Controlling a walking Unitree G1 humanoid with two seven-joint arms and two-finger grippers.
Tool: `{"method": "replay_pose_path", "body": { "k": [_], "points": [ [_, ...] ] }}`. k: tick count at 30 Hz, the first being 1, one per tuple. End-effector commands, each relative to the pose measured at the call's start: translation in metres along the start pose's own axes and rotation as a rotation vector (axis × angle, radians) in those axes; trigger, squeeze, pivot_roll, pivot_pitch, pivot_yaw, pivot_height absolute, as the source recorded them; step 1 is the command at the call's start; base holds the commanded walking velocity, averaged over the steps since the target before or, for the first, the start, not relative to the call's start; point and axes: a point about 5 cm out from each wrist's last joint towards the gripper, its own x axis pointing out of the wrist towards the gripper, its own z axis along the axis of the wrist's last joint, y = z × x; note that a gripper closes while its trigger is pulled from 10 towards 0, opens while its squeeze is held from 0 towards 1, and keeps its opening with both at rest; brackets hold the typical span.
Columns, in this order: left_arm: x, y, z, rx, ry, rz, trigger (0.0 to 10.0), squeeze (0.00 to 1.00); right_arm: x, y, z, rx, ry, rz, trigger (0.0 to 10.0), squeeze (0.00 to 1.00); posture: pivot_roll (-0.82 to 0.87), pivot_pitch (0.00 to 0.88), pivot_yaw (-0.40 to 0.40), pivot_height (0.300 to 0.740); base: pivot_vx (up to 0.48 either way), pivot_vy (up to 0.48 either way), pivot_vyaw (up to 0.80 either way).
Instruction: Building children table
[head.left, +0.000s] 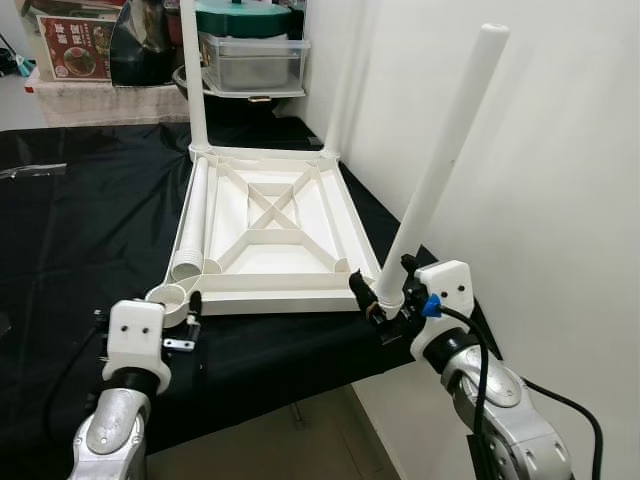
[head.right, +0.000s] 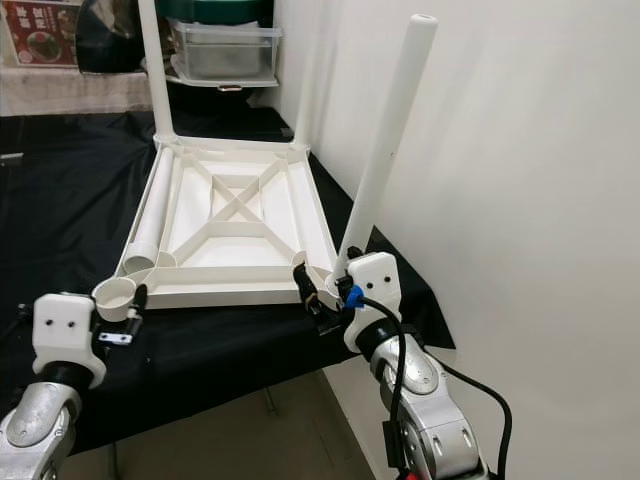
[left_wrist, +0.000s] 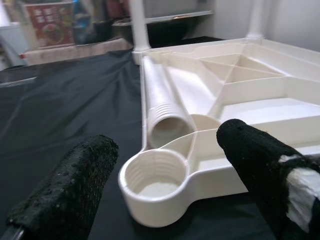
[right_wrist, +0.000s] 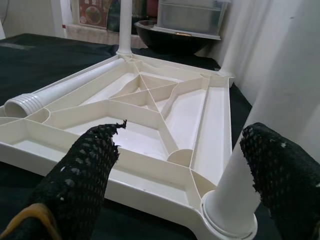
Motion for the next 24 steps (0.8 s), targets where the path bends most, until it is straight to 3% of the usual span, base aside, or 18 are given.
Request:
{"method": "replay_pose_path", "body": {
  "k": [1, 9, 16, 24],
  "points": [
    [0.001, -0.003, 0.003, 0.007, -0.018, -0.010, 10.0, 0.00, 0.004, 0.004, 0.000, -0.007, -0.013, 0.010, 10.0, 0.00, 0.04, 0.000, -0.116, 0.740, 0.000, 0.480, 0.00],
    [0.003, -0.008, 0.006, 0.000, -0.027, -0.026, 10.0, 0.00, 0.012, 0.008, 0.003, -0.002, -0.040, 0.011, 10.0, 0.00, 0.05, 0.000, -0.110, 0.740, 0.000, 0.480, 0.00],
    [0.004, -0.009, 0.005, -0.006, -0.024, -0.027, 10.0, 0.00, 0.018, 0.005, 0.002, -0.059, -0.047, 0.014, 10.0, 0.00, 0.05, 0.000, -0.113, 0.740, 0.000, 0.480, 0.00],
    [0.004, -0.014, 0.006, -0.006, -0.033, -0.031, 10.0, 0.00, 0.029, 0.000, 0.003, -0.108, -0.055, 0.001, 10.0, 0.00, 0.05, 0.000, -0.112, 0.740, 0.000, 0.000, 0.00]
  ]
}}
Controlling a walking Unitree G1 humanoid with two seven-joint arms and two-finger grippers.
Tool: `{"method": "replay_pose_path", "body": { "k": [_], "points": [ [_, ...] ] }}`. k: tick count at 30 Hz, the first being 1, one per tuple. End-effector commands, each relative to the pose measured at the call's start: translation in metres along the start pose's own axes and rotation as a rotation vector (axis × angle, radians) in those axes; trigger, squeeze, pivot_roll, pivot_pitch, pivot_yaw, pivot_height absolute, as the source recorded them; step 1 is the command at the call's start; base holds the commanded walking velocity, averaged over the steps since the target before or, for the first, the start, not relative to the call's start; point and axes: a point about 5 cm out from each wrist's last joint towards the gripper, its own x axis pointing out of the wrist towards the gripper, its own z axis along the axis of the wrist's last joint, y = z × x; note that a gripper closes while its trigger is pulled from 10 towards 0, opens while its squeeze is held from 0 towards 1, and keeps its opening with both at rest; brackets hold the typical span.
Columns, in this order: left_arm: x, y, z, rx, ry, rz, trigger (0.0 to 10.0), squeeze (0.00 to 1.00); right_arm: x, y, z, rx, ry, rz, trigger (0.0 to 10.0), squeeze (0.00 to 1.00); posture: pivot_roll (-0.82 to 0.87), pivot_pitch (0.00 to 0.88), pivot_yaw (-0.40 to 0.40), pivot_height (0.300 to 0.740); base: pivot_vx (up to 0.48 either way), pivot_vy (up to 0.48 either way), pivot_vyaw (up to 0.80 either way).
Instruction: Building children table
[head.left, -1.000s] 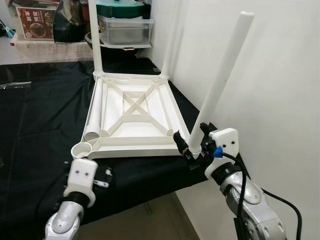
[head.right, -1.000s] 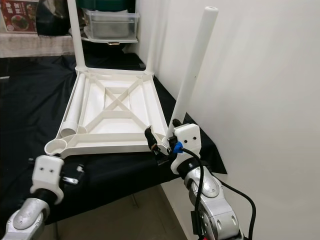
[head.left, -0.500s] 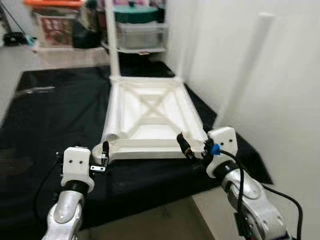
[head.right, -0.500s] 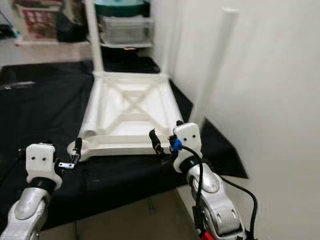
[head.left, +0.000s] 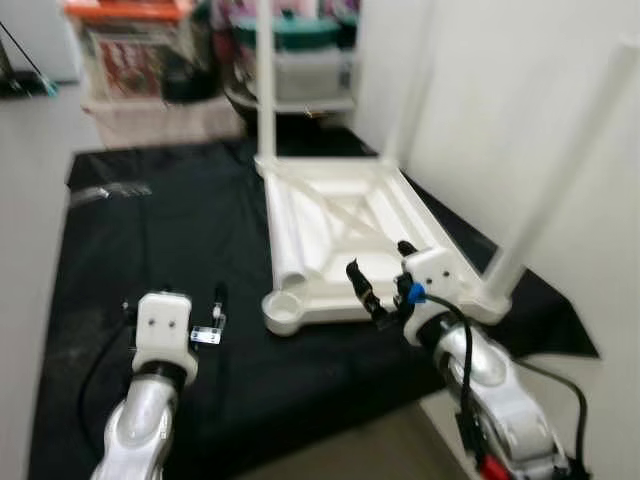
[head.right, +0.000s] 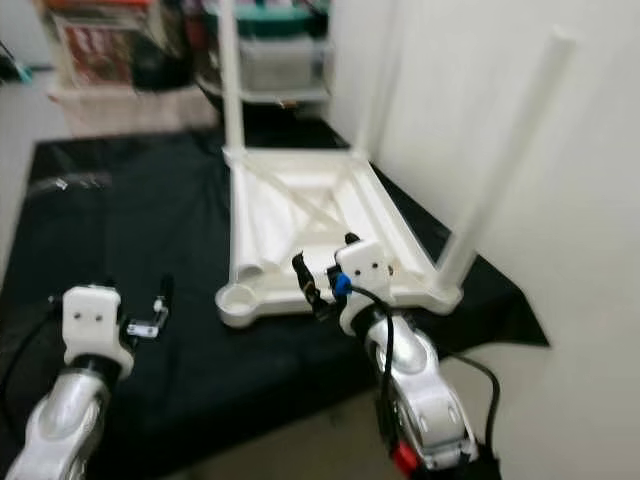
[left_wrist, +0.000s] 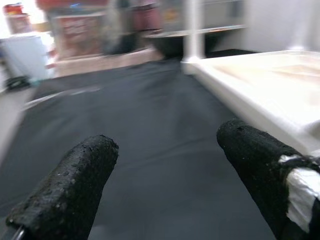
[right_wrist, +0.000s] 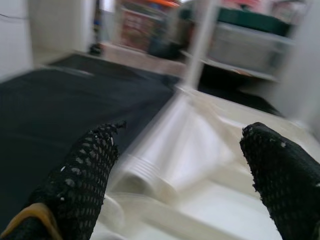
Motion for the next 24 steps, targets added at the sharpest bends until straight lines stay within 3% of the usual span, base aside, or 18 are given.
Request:
{"method": "replay_pose_path", "body": {
  "k": [1, 2, 5, 7, 12, 18, 20, 22, 23, 24],
  "points": [
    [0.000, -0.005, 0.001, -0.011, -0.006, -0.011, 10.0, 0.00, 0.000, -0.008, -0.004, -0.035, 0.014, -0.024, 10.0, 0.00, 0.05, 0.000, -0.112, 0.740, 0.000, 0.000, 0.00],
    [0.001, -0.005, 0.002, -0.015, -0.012, -0.008, 10.0, 0.00, 0.002, -0.008, -0.005, -0.071, 0.014, -0.017, 10.0, 0.00, 0.05, 0.000, -0.114, 0.740, 0.000, 0.000, 0.80],
    [0.001, -0.005, 0.003, -0.016, -0.015, -0.007, 10.0, 0.00, 0.003, -0.007, -0.004, -0.089, 0.012, -0.011, 10.0, 0.00, 0.06, 0.000, -0.115, 0.740, 0.000, 0.000, 0.80],
    [0.002, -0.004, 0.004, -0.015, -0.019, -0.004, 10.0, 0.00, 0.006, -0.006, -0.004, -0.047, 0.008, -0.016, 10.0, 0.00, 0.06, 0.000, -0.121, 0.740, 0.000, 0.000, 0.40],
    [0.002, -0.004, 0.003, -0.011, -0.016, 0.000, 10.0, 0.00, 0.008, -0.003, -0.005, -0.135, 0.006, -0.003, 10.0, 0.00, 0.06, 0.000, -0.123, 0.740, 0.000, 0.000, 0.72],
    [0.001, -0.005, 0.002, -0.007, -0.007, -0.003, 10.0, 0.00, 0.010, -0.004, -0.007, -0.150, 0.009, -0.007, 10.0, 0.00, 0.06, 0.000, -0.122, 0.740, 0.000, 0.000, 0.80],
    [0.001, -0.006, 0.001, -0.004, -0.002, -0.006, 10.0, 0.00, 0.012, -0.005, -0.009, -0.241, 0.016, -0.006, 10.0, 0.00, 0.06, 0.000, -0.120, 0.740, 0.000, 0.000, 0.45],
    [0.001, -0.006, 0.001, -0.004, -0.001, -0.006, 10.0, 0.00, 0.012, -0.005, -0.010, -0.267, 0.016, -0.005, 10.0, 0.00, 0.06, 0.000, -0.120, 0.740, 0.000, 0.000, 0.00],
    [0.001, -0.006, 0.000, -0.002, 0.001, -0.007, 10.0, 0.00, 0.015, -0.014, -0.014, -0.365, 0.047, -0.019, 10.0, 0.00, 0.07, 0.000, -0.124, 0.740, 0.000, 0.000, 0.00],
    [0.001, -0.006, 0.000, -0.002, 0.001, -0.007, 10.0, 0.00, 0.015, -0.014, -0.014, -0.365, 0.047, -0.019, 10.0, 0.00, 0.07, 0.000, -0.124, 0.740, 0.000, 0.000, 0.00]
  ]
}}
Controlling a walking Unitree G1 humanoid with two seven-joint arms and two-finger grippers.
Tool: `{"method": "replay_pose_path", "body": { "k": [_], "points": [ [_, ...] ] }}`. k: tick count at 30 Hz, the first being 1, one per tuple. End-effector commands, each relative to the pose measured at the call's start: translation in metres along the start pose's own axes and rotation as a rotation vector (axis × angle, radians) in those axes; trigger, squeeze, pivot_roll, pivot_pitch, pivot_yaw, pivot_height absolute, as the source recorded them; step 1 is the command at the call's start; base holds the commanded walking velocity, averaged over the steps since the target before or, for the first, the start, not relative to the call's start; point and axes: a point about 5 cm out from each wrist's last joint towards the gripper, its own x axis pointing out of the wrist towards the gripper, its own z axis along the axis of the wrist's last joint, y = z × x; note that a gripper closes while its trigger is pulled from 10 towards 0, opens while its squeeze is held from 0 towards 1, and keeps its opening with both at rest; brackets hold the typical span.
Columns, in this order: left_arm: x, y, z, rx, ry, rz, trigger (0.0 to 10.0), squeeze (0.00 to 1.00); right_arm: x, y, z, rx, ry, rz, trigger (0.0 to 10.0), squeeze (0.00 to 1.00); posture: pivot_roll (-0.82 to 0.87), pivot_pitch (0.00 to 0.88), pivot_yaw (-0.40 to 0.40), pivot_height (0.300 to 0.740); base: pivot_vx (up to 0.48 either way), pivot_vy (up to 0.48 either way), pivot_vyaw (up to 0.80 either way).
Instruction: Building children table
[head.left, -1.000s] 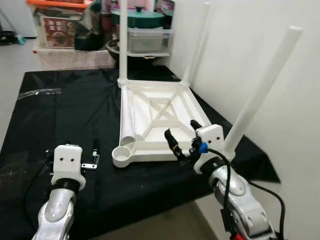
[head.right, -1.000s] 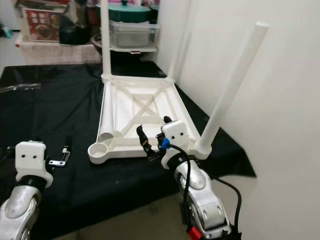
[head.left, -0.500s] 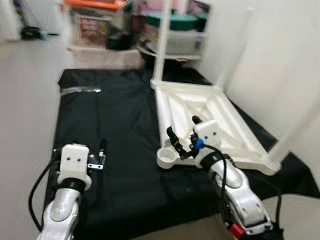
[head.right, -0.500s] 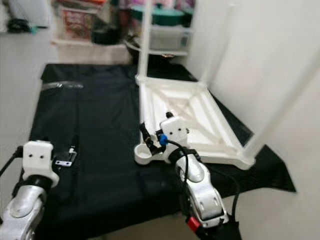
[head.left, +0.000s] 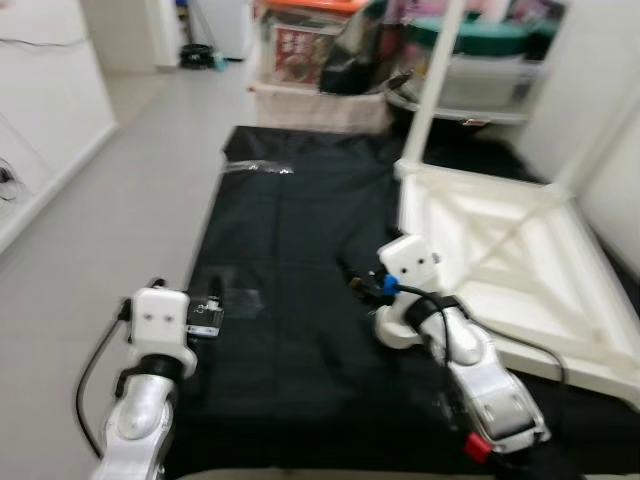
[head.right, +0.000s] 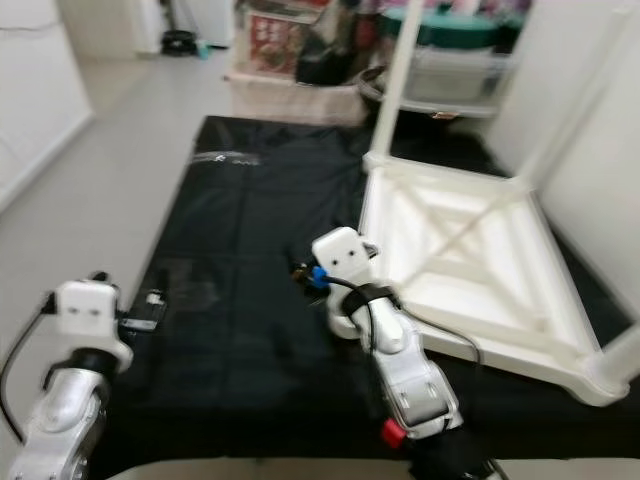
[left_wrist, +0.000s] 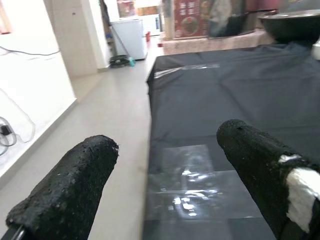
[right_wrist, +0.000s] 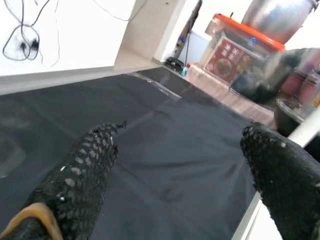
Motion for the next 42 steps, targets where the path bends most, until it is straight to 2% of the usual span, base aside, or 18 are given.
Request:
{"method": "replay_pose_path", "body": {
  "k": [1, 2, 3, 4, 5, 6, 7, 8, 13, 17, 24, 27, 31, 33, 37, 42],
  "points": [
    [0.000, -0.002, -0.001, 0.003, 0.009, -0.006, 10.0, 0.00, -0.001, -0.008, -0.005, -0.053, 0.016, -0.031, 10.0, 0.00, 0.07, 0.000, -0.124, 0.740, 0.000, 0.000, 0.00],
    [0.000, -0.003, -0.001, 0.004, 0.011, -0.007, 10.0, 0.00, 0.001, -0.015, -0.011, -0.129, 0.043, -0.036, 10.0, 0.00, 0.07, 0.000, -0.124, 0.740, 0.000, 0.000, 0.00],
    [0.000, -0.003, -0.001, 0.004, 0.011, -0.007, 10.0, 0.00, 0.001, -0.015, -0.011, -0.129, 0.043, -0.036, 10.0, 0.00, 0.07, 0.000, -0.124, 0.740, 0.000, 0.000, 0.00],
    [0.000, -0.003, -0.002, 0.006, 0.014, -0.008, 10.0, 0.00, 0.002, -0.020, -0.026, -0.280, 0.126, -0.001, 10.0, 0.00, 0.07, 0.000, -0.128, 0.740, 0.000, 0.000, 0.00],
    [0.000, -0.004, -0.002, 0.007, 0.017, -0.008, 10.0, 0.00, 0.001, -0.027, -0.041, -0.384, 0.216, 0.032, 10.0, 0.00, 0.07, 0.000, -0.133, 0.740, 0.000, 0.000, 0.00],
    [0.000, -0.004, -0.003, 0.008, 0.018, -0.008, 10.0, 0.00, -0.002, -0.033, -0.052, -0.448, 0.286, 0.060, 10.0, 0.00, 0.07, 0.000, -0.134, 0.740, 0.000, 0.000, 0.00],
    [0.000, -0.004, -0.003, 0.008, 0.018, -0.008, 10.0, 0.00, -0.002, -0.033, -0.052, -0.448, 0.286, 0.060, 10.0, 0.00, 0.07, 0.000, -0.134, 0.740, 0.000, 0.000, 0.00],
    [0.000, -0.004, -0.003, 0.008, 0.019, -0.007, 10.0, 0.00, -0.004, -0.038, -0.059, -0.477, 0.332, 0.076, 10.0, 0.00, 0.07, 0.000, -0.133, 0.740, 0.000, 0.000, 0.00],
    [0.000, -0.004, -0.005, 0.012, 0.027, -0.007, 10.0, 0.00, -0.014, -0.044, -0.074, -0.456, 0.435, 0.178, 10.0, 0.00, 0.06, 0.000, -0.129, 0.740, 0.000, 0.000, 0.00],
    [0.001, -0.006, -0.005, 0.011, 0.029, -0.012, 10.0, 0.00, -0.016, -0.051, -0.081, -0.487, 0.479, 0.160, 10.0, 0.00, 0.06, 0.000, -0.130, 0.740, 0.000, 0.000, 0.00],
    [0.002, -0.007, -0.004, 0.009, 0.027, -0.013, 10.0, 0.00, -0.012, -0.054, -0.084, -0.513, 0.507, 0.166, 10.0, 0.00, 0.06, 0.000, -0.134, 0.740, 0.000, 0.000, 0.00],
    [0.002, -0.006, -0.004, 0.009, 0.025, -0.006, 10.0, 0.00, -0.005, -0.060, -0.084, -0.620, 0.540, 0.186, 10.0, 0.00, 0.07, 0.000, -0.139, 0.740, 0.000, 0.000, 0.00],
    [0.003, -0.007, -0.004, 0.008, 0.025, -0.004, 10.0, 0.00, 0.001, -0.060, -0.080, -0.636, 0.535, 0.192, 10.0, 0.00, 0.07, 0.000, -0.140, 0.740, 0.000, 0.000, 0.00],
    [0.003, -0.007, -0.004, 0.007, 0.025, -0.004, 10.0, 0.00, 0.004, -0.059, -0.077, -0.633, 0.523, 0.191, 10.0, 0.00, 0.06, 0.000, -0.140, 0.740, 0.000, 0.000, 0.00],
    [0.004, -0.010, -0.005, 0.005, 0.026, -0.007, 10.0, 0.00, 0.020, -0.046, -0.071, -0.632, 0.486, 0.194, 10.0, 0.00, 0.07, 0.000, -0.147, 0.740, 0.000, 0.000, 0.00],
    [0.004, -0.010, -0.004, 0.005, 0.025, -0.005, 10.0, 0.00, 0.027, -0.037, -0.070, -0.615, 0.478, 0.203, 10.0, 0.00, 0.08, 0.000, -0.153, 0.740, 0.000, 0.000, 0.00]
  ]
}}
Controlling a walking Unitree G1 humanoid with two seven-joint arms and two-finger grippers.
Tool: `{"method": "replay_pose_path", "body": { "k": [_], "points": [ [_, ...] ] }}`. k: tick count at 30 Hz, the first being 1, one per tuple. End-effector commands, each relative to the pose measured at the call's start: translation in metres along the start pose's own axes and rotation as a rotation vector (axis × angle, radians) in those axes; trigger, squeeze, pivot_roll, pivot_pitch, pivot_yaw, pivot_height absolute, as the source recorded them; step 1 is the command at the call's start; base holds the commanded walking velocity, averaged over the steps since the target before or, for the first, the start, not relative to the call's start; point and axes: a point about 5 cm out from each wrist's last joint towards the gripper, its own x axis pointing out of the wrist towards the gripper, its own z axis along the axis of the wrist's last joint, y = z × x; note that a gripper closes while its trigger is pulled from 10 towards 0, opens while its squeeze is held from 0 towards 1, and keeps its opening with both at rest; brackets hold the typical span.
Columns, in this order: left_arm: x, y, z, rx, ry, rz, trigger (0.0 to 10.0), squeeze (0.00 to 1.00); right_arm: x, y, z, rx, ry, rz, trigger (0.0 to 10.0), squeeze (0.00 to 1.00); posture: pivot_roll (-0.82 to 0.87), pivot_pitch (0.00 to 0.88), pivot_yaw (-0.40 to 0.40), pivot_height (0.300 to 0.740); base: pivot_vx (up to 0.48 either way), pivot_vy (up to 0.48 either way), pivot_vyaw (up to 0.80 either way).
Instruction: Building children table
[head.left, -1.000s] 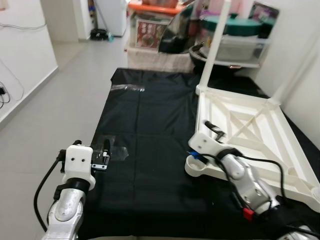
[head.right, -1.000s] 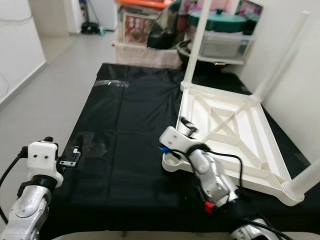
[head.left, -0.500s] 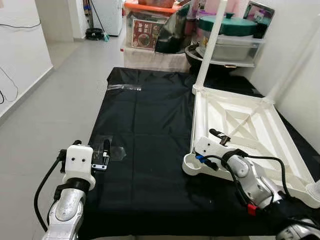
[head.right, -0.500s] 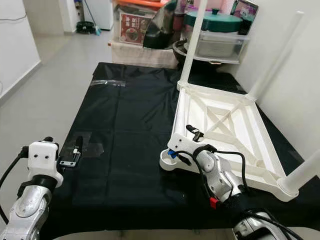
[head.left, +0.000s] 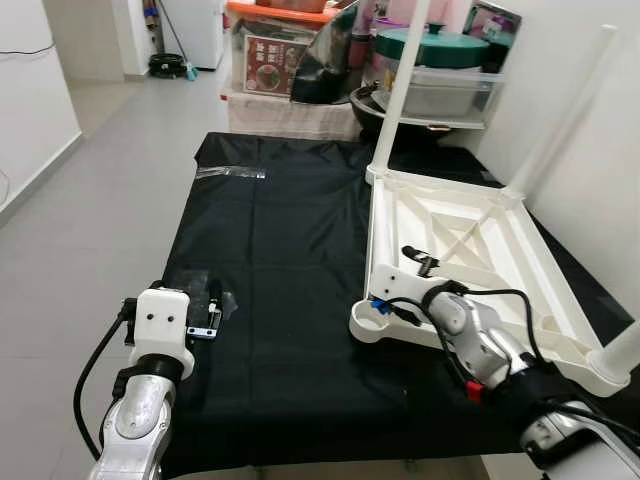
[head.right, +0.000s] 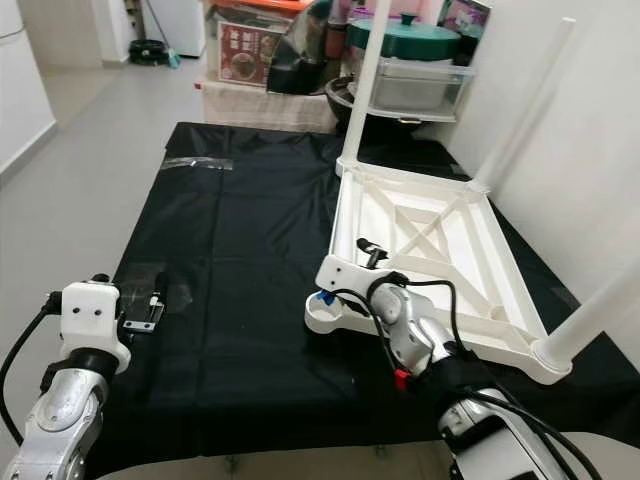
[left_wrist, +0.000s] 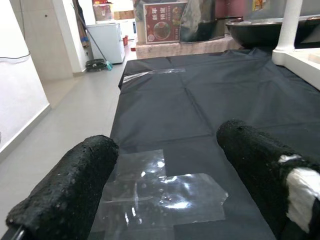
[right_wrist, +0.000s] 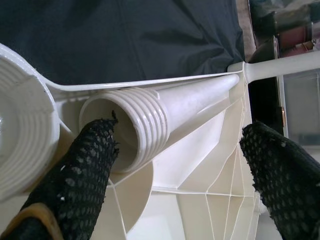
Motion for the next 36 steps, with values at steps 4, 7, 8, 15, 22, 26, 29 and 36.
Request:
{"method": "replay_pose_path", "body": {
  "k": [4, 7, 8, 15, 22, 26, 29, 36],
  "points": [
    [-0.001, -0.001, -0.004, 0.014, 0.020, 0.005, 10.0, 0.00, 0.012, 0.013, 0.012, 0.029, -0.005, 0.018, 10.0, 0.00, 0.08, 0.000, -0.156, 0.740, 0.000, 0.000, 0.00],
    [-0.001, -0.002, -0.003, 0.014, 0.019, 0.003, 10.0, 0.00, 0.015, 0.007, 0.013, 0.018, 0.006, -0.043, 10.0, 0.00, 0.09, 0.000, -0.159, 0.740, 0.000, 0.000, 0.00],
    [-0.001, -0.003, -0.003, 0.014, 0.019, 0.003, 10.0, 0.00, 0.016, 0.002, 0.013, 0.004, 0.015, -0.080, 10.0, 0.00, 0.09, 0.000, -0.159, 0.740, 0.000, 0.000, 0.00],
    [-0.002, -0.002, -0.003, 0.017, 0.020, 0.006, 10.0, 0.00, 0.018, -0.008, 0.008, -0.006, 0.044, -0.173, 10.0, 0.00, 0.09, 0.000, -0.159, 0.740, 0.000, 0.000, 0.00],
    [-0.002, -0.003, -0.005, 0.022, 0.032, 0.002, 10.0, 0.00, 0.016, -0.011, -0.010, -0.045, 0.108, -0.249, 10.0, 0.00, 0.09, 0.000, -0.152, 0.740, 0.000, 0.000, 0.00],
    [-0.002, -0.004, -0.006, 0.023, 0.037, -0.004, 10.0, 0.00, 0.017, -0.004, -0.014, -0.049, 0.119, -0.211, 10.0, 0.00, 0.09, 0.000, -0.150, 0.740, 0.000, 0.000, 0.00],
    [-0.002, -0.005, -0.007, 0.024, 0.039, -0.010, 10.0, 0.00, 0.019, 0.003, -0.013, -0.039, 0.116, -0.177, 10.0, 0.00, 0.09, 0.000, -0.150, 0.740, 0.000, 0.000, 0.00],
    [-0.003, -0.005, -0.007, 0.028, 0.041, -0.010, 10.0, 0.00, 0.023, 0.009, -0.012, -0.022, 0.115, -0.173, 10.0, 0.00, 0.10, 0.000, -0.153, 0.740, 0.000, 0.000, 0.00]
  ]
}}
